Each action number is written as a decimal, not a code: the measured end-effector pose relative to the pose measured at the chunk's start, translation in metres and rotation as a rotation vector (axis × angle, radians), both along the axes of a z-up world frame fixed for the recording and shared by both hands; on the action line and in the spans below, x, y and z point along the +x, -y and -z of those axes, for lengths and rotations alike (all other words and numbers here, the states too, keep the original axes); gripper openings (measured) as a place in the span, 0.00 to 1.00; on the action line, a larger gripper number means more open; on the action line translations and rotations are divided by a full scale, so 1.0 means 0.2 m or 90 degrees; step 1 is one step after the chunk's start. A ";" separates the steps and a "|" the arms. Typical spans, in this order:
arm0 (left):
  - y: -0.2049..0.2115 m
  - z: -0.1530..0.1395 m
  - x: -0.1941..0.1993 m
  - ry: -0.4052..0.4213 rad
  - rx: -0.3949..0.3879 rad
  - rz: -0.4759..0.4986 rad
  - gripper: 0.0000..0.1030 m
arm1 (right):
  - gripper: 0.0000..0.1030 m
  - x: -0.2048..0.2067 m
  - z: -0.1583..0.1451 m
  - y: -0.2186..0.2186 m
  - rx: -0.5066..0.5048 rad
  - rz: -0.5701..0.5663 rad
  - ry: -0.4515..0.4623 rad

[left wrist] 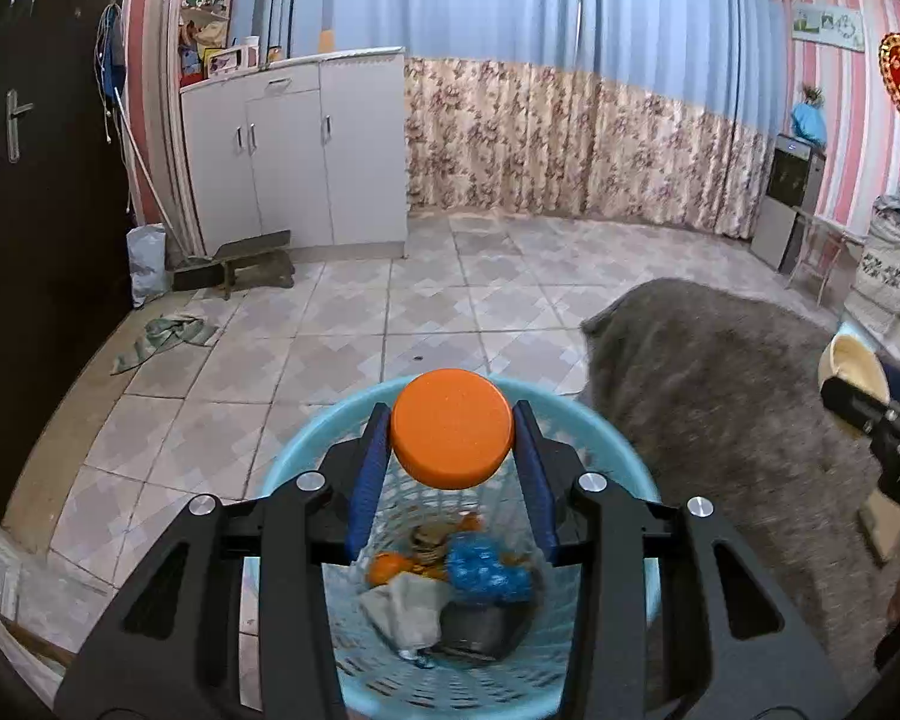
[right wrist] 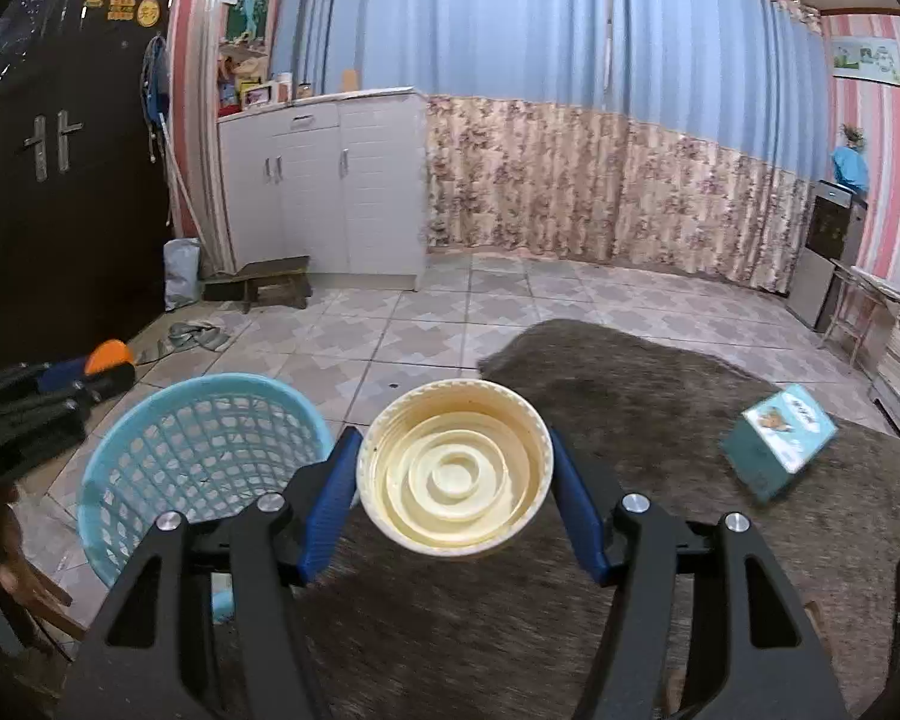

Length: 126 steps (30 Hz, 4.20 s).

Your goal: Collect trash

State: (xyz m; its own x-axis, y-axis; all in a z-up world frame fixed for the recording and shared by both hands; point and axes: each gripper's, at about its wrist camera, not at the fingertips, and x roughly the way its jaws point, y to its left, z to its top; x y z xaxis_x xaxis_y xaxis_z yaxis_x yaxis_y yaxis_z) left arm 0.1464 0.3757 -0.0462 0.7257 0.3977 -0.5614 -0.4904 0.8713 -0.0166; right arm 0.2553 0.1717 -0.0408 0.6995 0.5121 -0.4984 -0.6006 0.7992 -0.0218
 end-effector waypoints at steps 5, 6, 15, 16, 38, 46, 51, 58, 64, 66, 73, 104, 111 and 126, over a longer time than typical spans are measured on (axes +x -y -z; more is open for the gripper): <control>-0.07 0.06 0.02 -0.014 -0.003 0.006 0.41 | 0.59 -0.02 0.06 -0.14 -0.011 -0.022 -0.009; -0.09 0.07 0.03 -0.017 -0.001 0.003 0.53 | 0.60 -0.03 0.07 -0.18 -0.015 -0.026 -0.011; -0.18 0.05 -0.06 0.004 -0.019 -0.031 0.83 | 0.60 -0.03 0.16 -0.31 -0.032 -0.054 -0.023; -0.18 0.05 -0.07 0.007 -0.019 -0.036 0.86 | 0.60 -0.04 0.16 -0.33 -0.035 -0.059 -0.026; -0.14 0.00 -0.24 0.023 -0.013 -0.106 0.94 | 0.91 -0.06 0.23 -0.48 -0.031 -0.122 -0.038; 0.10 -0.06 -0.35 0.040 -0.023 -0.074 0.95 | 0.95 -0.09 0.09 -0.08 -0.018 -0.071 0.008; 0.32 -0.09 -0.41 0.043 -0.017 -0.052 0.95 | 0.96 -0.16 0.00 0.27 -0.010 -0.017 0.027; 0.72 -0.16 -0.46 0.054 -0.002 0.026 0.95 | 0.96 -0.25 -0.10 0.71 0.005 0.091 0.023; 1.01 -0.17 -0.45 0.061 -0.028 0.119 0.95 | 0.96 -0.37 -0.12 1.06 -0.019 0.186 0.036; 1.12 -0.16 -0.44 0.059 -0.027 0.146 0.95 | 0.96 -0.44 -0.11 1.18 -0.016 0.214 0.034; 1.41 -0.18 -0.43 0.074 -0.015 0.207 0.95 | 0.96 -0.66 -0.11 1.46 -0.024 0.289 0.050; 1.71 -0.24 -0.59 0.142 0.020 0.298 0.95 | 0.96 -1.04 -0.16 1.63 0.006 0.378 0.127; 1.72 -0.23 -0.60 0.141 0.033 0.298 0.95 | 0.96 -1.03 -0.15 1.64 0.014 0.374 0.123; 1.71 -0.23 -0.59 0.141 0.032 0.297 0.95 | 0.96 -1.00 -0.13 1.64 0.024 0.365 0.112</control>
